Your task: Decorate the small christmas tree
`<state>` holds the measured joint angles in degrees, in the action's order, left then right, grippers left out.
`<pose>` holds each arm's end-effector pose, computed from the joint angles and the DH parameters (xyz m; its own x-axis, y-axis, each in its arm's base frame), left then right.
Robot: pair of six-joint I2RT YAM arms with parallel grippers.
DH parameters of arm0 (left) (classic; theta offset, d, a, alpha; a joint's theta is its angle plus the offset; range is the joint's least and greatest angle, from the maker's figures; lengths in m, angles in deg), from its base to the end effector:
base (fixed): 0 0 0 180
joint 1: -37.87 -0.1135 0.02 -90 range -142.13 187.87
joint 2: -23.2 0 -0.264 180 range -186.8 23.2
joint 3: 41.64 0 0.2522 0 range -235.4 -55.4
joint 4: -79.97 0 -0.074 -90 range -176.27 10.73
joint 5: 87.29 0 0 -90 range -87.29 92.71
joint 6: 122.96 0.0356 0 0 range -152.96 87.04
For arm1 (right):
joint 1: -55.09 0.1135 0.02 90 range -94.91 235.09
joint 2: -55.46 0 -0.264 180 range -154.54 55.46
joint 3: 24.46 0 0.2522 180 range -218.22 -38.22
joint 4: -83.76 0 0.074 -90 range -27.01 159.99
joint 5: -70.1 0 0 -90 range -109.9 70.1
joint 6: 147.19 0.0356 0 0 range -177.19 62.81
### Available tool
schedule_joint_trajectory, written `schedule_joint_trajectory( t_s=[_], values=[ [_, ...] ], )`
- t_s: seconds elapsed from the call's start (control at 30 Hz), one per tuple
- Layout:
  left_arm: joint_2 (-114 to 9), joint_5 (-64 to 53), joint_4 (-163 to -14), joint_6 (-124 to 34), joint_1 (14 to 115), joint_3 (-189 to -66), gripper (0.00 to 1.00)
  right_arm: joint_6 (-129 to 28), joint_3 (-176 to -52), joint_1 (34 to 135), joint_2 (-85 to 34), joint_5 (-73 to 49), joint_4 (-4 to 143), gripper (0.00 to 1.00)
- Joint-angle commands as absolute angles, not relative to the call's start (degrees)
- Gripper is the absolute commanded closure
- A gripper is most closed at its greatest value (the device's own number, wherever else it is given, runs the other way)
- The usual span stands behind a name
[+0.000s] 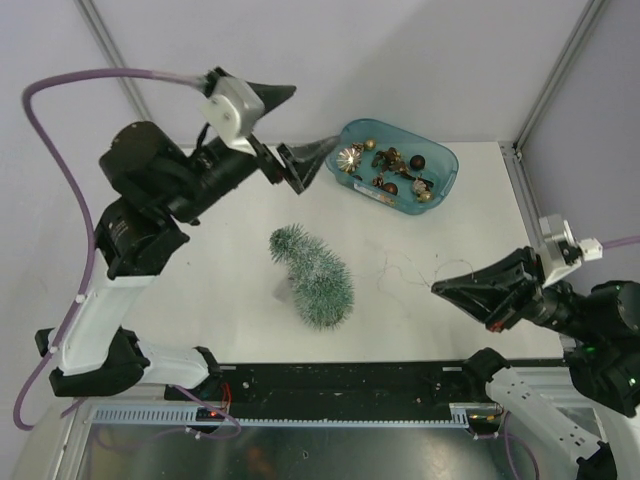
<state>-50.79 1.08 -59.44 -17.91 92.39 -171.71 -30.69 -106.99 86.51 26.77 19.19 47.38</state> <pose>0.1115 -0.1582 0.6058 0.3652 -0.0652 -0.9286 0.7612 0.5952 0.2576 0.0175 0.0370 0.4744 -0.1804 0.2956 -0.9381 -0.9357 0.2424 0.2563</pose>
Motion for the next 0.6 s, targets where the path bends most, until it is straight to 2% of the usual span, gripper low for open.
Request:
schedule_joint_trajectory(
  t_s=[0.0,0.13,0.37,0.47,0.57],
  values=[
    [-50.3,-5.2,-62.0,-26.9,89.0,-173.7,0.01,-31.1,-106.6,88.3,31.2,21.2,43.0,1.00],
    [-47.1,-9.9,-62.1,-24.1,88.8,-168.2,0.00,-28.9,-103.5,89.8,35.9,21.4,41.8,1.00],
    [-41.3,-21.7,-61.0,-22.6,89.1,-160.8,0.00,-23.3,-99.4,89.9,40.3,29.0,44.2,1.00],
    [-38.8,-22.5,-59.6,-19.8,91.2,-154.1,0.00,-20.2,-99.3,88.9,41.0,33.1,48.4,1.00],
    [-38.0,-18.0,-59.3,-15.2,96.3,-147.8,0.00,-17.2,-99.3,86.8,41.5,36.7,52.7,1.00]
  ],
)
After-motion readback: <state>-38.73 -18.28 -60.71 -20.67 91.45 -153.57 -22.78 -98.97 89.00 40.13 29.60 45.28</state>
